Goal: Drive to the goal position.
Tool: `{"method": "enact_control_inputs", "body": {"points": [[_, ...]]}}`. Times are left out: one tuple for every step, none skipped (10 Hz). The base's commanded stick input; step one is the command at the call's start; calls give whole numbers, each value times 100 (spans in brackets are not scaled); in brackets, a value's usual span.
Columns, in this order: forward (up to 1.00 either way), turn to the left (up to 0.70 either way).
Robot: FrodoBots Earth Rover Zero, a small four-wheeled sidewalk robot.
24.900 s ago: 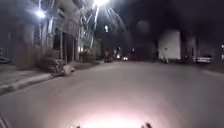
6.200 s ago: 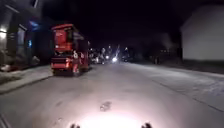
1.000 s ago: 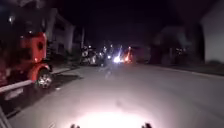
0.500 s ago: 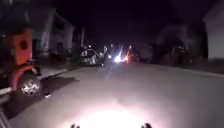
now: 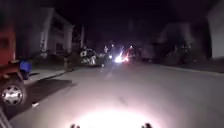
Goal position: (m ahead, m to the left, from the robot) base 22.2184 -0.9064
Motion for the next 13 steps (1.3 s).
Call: {"method": "enact_control_inputs", "body": {"points": [[70,0],[70,0],[70,0],[70,0],[70,0],[70,0],[70,0],[70,0],[70,0],[70,0],[70,0],[70,0],[70,-9]]}}
